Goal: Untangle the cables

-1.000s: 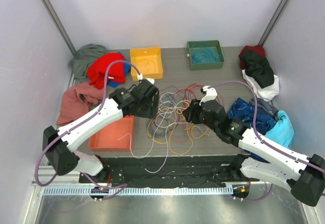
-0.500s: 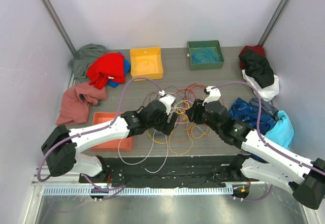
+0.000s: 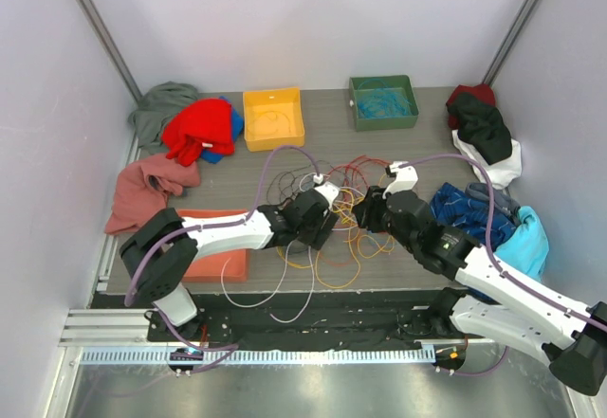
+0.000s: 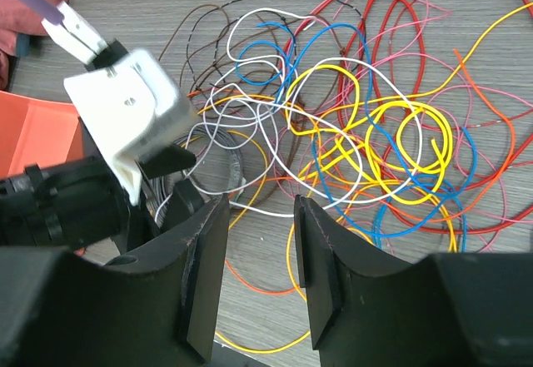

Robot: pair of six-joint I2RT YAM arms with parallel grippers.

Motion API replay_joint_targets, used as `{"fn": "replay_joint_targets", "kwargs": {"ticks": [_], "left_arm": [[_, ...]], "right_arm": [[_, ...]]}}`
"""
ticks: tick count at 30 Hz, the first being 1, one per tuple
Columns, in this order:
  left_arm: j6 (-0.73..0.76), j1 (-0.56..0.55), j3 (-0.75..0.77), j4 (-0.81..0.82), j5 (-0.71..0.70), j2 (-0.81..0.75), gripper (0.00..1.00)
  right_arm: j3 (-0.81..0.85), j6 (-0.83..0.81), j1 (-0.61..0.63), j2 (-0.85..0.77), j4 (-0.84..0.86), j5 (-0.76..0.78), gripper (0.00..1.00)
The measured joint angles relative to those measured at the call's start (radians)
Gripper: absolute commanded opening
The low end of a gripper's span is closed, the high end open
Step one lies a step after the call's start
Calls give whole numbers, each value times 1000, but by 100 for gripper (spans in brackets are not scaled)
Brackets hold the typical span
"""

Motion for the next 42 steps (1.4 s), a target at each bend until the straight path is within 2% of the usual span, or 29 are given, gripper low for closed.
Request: {"fn": "replay_joint_targets", "kwargs": {"ticks": [9, 15, 22, 25, 26, 27, 29, 32, 36, 38, 42], "left_arm": [[-13, 96, 0, 16, -26, 1, 60], [-25, 101, 0, 28, -21, 6, 45], [-34, 105, 0, 35, 5, 56, 41], [-39, 111, 0, 35, 9, 76, 30], [-45, 114, 0, 34, 12, 80, 22], [-49, 116, 0, 34, 12, 81, 19], [-56, 121, 0, 33, 13, 81, 15], [-58, 123, 2, 12, 12, 72, 15], [-71, 126, 3, -73, 11, -36, 9], [-78, 125, 4, -127, -2, -164, 0], [-78, 124, 54, -207, -49, -448, 0]], "right_arm": [[0, -7, 0, -7, -18, 14, 44], [0, -12, 0, -2, -19, 18, 43], [0, -21, 0, 2, -21, 25, 43], [0, -22, 0, 2, -21, 26, 43], [0, -22, 0, 2, -21, 28, 43], [0, -22, 0, 2, -21, 29, 43], [0, -23, 0, 2, -21, 30, 42], [0, -23, 0, 2, -21, 30, 42], [0, -25, 0, 2, -21, 32, 42], [0, -26, 0, 2, -21, 32, 42], [0, -26, 0, 2, -19, 32, 42]]}}
